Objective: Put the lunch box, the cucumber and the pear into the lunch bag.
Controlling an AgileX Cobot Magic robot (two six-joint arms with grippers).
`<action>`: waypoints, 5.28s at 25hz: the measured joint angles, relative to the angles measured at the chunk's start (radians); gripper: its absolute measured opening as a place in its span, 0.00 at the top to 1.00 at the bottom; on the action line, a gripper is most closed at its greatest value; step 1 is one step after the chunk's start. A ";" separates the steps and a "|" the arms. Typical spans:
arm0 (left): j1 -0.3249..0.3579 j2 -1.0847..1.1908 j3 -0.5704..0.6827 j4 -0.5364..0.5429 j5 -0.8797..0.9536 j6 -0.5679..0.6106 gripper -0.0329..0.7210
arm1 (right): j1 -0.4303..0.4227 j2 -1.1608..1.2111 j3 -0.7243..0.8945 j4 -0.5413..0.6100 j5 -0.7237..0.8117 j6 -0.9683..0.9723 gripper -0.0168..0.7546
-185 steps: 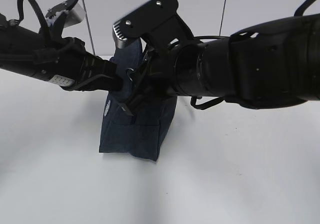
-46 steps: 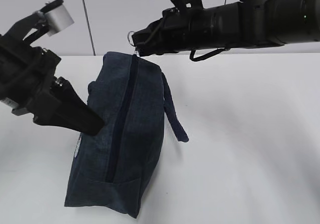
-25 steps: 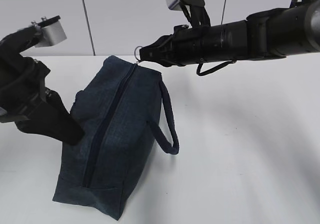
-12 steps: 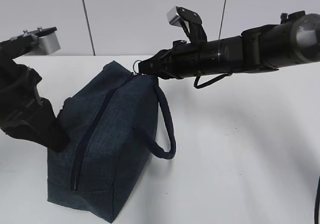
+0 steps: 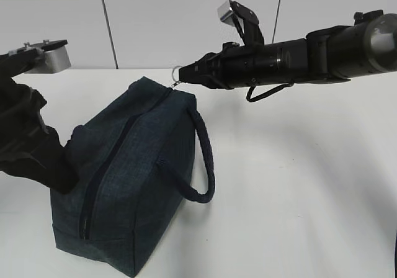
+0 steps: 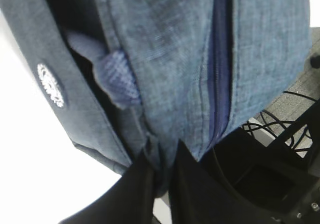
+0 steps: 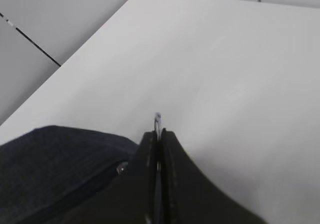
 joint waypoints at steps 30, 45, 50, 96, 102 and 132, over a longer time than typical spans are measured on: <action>0.000 0.000 0.000 0.047 -0.002 -0.047 0.95 | -0.027 0.124 -0.029 0.005 0.128 0.124 0.96; 0.000 0.000 -0.078 0.014 -0.018 -0.071 0.95 | -0.033 0.124 -0.031 0.007 0.164 0.125 0.95; 0.000 0.000 -0.094 0.014 -0.007 -0.102 0.94 | -0.032 0.124 -0.031 0.005 0.165 0.125 0.95; 0.000 0.308 -0.532 0.084 -0.125 -0.114 0.39 | -0.032 0.124 -0.086 -0.007 0.236 0.122 0.95; 0.000 0.399 -0.605 0.089 -0.082 -0.114 0.42 | -0.032 0.125 -0.086 -0.009 0.236 0.122 0.95; 0.000 0.487 -0.637 0.097 -0.087 -0.087 0.94 | -0.032 0.125 -0.086 -0.028 0.243 0.126 0.95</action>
